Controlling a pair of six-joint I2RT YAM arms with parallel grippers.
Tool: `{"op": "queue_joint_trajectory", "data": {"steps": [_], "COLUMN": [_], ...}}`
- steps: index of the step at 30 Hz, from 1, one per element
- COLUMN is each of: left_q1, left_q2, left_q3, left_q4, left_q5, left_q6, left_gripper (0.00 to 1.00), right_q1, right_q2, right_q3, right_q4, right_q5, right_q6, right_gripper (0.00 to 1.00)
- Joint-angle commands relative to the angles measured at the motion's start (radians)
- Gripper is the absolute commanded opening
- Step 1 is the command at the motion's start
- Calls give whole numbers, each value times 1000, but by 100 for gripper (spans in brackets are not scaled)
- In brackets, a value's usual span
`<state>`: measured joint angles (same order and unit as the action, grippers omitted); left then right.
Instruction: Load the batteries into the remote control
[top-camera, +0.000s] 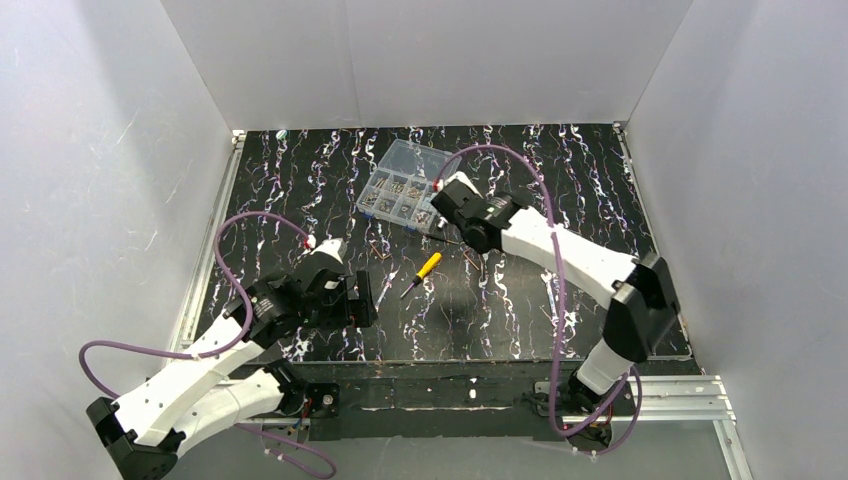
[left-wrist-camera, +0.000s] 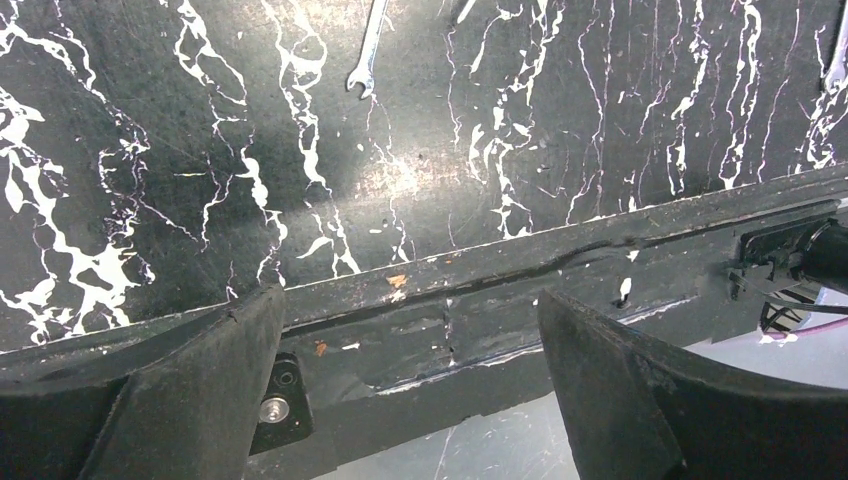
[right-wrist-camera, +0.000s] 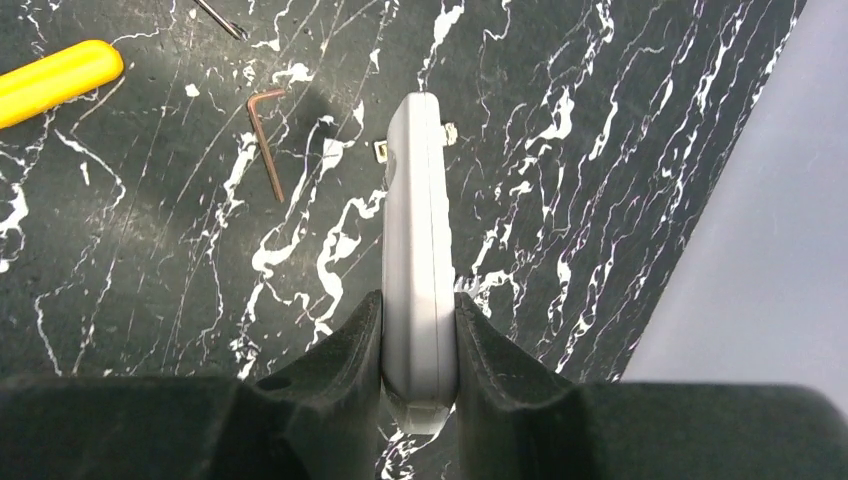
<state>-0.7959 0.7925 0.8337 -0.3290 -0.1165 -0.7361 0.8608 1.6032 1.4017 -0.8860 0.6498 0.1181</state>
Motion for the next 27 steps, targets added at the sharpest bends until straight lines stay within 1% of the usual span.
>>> {"op": "queue_joint_trajectory", "data": {"steps": [1,11,14,18,23,27], "left_q1": [-2,-1,-1,-1,-1,-1], "left_q2": [-12,-21,-21,-21,-22,-15], "left_q3": [28,24,22,19,9,11], "left_q4": [-97,-98,-96,-92,-79,-69], "left_q5": [-25,2,8,13,28,42], "left_q6": [19,31,34,31,30,36], "left_gripper": [98,98,98,98,98,98], "right_q1": [27,53,69,89,118,133], "right_q2": [92,210,226,240,215,211], "right_q3": [58,37,24,-6,-59,-79], "right_q4": [-4,41,42,39,62,80], "right_q5": [57,73,66,57,5,-26], "right_q6": [-104,-115,-115,-115,-91,-71], "right_gripper": [1,1,4,10,24,30]}}
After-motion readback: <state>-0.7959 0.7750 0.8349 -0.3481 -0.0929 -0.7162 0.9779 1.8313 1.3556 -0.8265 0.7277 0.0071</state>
